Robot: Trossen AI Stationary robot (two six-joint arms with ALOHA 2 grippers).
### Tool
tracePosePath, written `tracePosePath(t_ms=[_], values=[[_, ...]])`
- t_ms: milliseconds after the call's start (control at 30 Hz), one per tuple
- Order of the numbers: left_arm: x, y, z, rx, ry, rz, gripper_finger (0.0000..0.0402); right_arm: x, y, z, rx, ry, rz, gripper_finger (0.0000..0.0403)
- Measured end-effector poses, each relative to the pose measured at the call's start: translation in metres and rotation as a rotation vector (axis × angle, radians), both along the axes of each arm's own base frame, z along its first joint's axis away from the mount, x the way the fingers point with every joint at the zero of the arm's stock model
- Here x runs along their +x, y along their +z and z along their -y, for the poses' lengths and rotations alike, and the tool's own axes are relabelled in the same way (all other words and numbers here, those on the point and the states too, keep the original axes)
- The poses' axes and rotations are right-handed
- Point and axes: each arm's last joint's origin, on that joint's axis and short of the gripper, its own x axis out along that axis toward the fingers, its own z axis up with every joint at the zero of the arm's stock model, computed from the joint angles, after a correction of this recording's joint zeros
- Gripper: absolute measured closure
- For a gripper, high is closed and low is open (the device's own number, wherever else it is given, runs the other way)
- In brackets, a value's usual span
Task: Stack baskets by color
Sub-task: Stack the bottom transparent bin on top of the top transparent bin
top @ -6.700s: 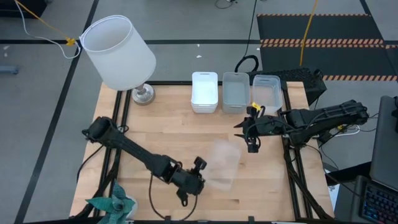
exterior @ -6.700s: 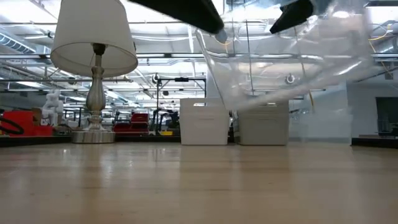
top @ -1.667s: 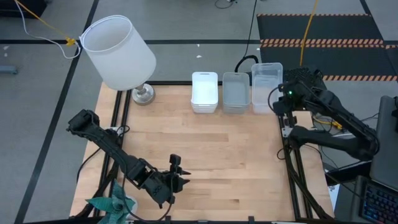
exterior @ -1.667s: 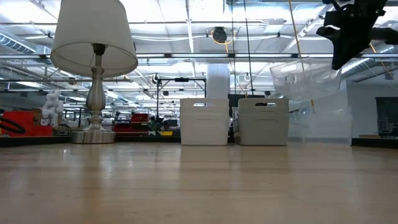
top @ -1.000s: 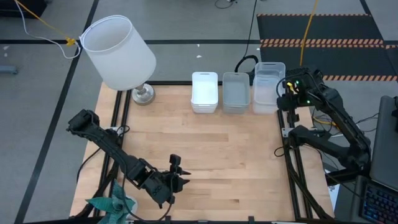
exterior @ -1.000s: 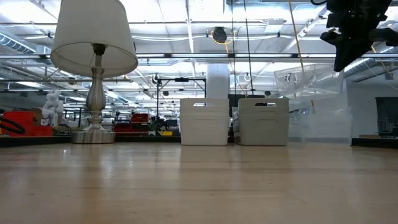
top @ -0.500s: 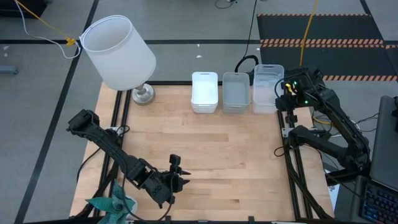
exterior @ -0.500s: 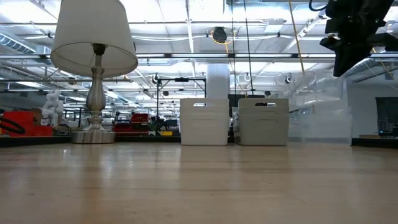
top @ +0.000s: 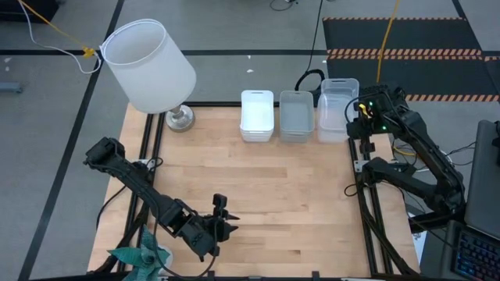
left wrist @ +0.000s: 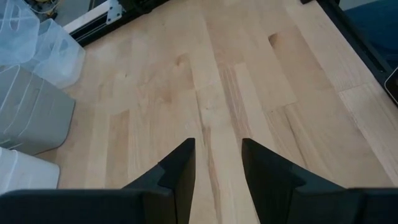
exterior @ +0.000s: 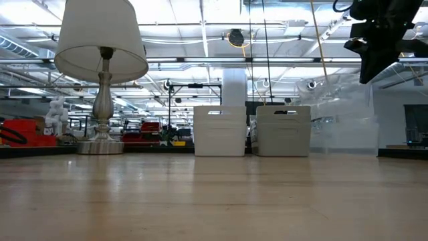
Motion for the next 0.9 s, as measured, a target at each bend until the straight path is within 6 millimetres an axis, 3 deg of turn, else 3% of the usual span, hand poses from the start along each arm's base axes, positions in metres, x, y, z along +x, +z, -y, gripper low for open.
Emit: tracePosePath(t_ms=[667, 900], values=[[0.0, 0.0, 0.0, -0.006, 0.001, 0.006, 0.027, 0.005, -0.006, 0.011, 0.018, -0.021, -0.061, 0.0401], [0.001, 0.001, 0.001, -0.015, 0.003, 0.014, 0.027, 0.006, -0.017, 0.013, 0.02, -0.015, -0.067, 0.0382]])
